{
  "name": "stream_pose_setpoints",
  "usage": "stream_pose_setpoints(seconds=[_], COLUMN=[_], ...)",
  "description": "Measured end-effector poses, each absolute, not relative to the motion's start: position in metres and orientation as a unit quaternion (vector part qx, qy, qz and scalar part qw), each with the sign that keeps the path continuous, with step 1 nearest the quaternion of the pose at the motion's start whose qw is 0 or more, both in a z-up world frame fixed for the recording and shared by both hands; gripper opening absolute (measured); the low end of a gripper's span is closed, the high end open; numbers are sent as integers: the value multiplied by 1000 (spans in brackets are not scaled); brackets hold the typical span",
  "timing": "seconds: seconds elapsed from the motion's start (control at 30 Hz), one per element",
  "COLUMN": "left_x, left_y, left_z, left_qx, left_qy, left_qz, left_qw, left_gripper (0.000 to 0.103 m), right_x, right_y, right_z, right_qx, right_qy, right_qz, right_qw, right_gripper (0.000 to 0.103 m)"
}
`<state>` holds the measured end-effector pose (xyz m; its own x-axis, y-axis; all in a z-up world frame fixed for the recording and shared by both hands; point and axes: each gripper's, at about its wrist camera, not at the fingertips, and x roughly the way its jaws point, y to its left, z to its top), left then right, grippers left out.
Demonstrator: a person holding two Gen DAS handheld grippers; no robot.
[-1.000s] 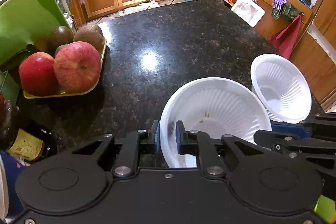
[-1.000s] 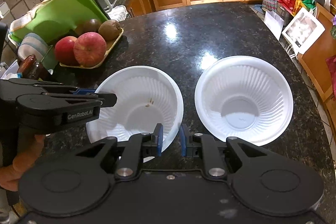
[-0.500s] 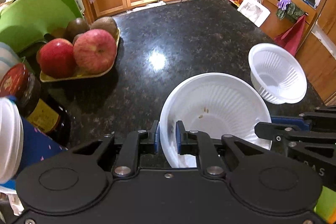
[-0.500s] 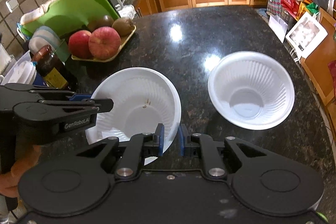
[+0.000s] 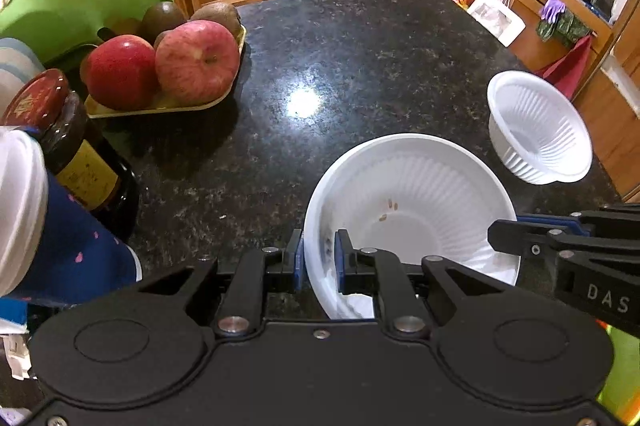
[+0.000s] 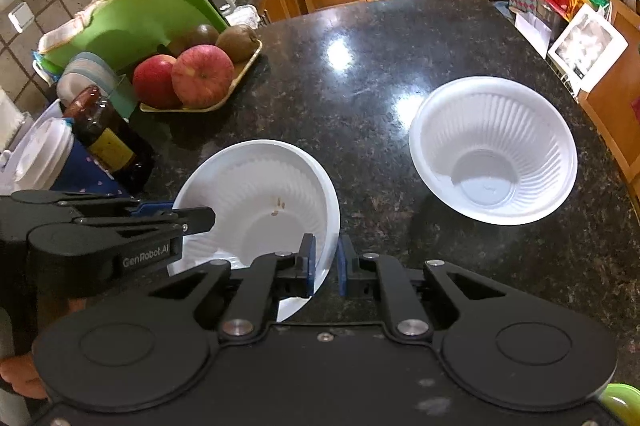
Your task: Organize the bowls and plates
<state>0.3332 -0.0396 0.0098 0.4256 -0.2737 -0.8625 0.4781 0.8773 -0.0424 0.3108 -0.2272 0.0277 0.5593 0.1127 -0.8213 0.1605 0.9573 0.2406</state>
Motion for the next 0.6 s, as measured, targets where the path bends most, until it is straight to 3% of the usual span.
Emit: stream_pose_setpoints(seconds=[0.6], left_x=[249], left_y=[-11], left_z=[72], left_qx=[103], left_qy=[452], left_qz=[-198], left_qw=[864], left_gripper=[20], right_x=[228], right_y=[-198], right_z=[92], right_qx=[120], right_qy=[427], right_qz=[18], right_qw=[896], right_gripper=[13])
